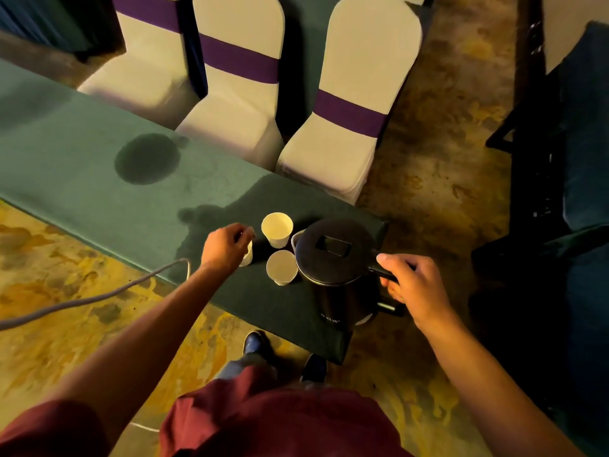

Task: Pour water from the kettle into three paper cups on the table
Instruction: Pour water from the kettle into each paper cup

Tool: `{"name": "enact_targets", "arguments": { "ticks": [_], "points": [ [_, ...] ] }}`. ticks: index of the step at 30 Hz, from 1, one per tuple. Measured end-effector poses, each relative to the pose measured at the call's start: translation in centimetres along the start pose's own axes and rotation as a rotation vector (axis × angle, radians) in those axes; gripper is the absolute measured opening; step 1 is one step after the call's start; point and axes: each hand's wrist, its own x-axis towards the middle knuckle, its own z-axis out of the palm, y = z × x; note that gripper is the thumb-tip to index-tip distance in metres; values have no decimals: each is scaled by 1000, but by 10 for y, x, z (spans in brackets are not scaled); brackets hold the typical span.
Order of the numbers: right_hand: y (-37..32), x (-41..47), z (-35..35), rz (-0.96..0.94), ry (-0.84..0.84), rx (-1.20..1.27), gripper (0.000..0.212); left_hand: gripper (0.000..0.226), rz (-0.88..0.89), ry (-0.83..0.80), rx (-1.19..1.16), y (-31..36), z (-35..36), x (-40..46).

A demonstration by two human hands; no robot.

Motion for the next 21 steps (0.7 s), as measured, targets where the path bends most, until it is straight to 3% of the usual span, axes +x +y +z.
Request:
{"name": "enact_targets", "arguments": {
  "ticks": [5, 10, 16, 21],
  "points": [
    [-10, 14, -4, -37, 32, -76, 41, 34, 51, 145, 209, 9, -3, 33],
    [-19, 36, 7, -45, 91, -156, 34, 36, 139, -57, 354, 5, 0, 72],
    [-26, 57, 29, -14, 101, -297, 46, 35, 183, -250, 351, 8, 1, 92],
    [-27, 67, 38, 37, 73, -377, 35, 31, 197, -381, 297, 10, 5, 107]
  ]
}}
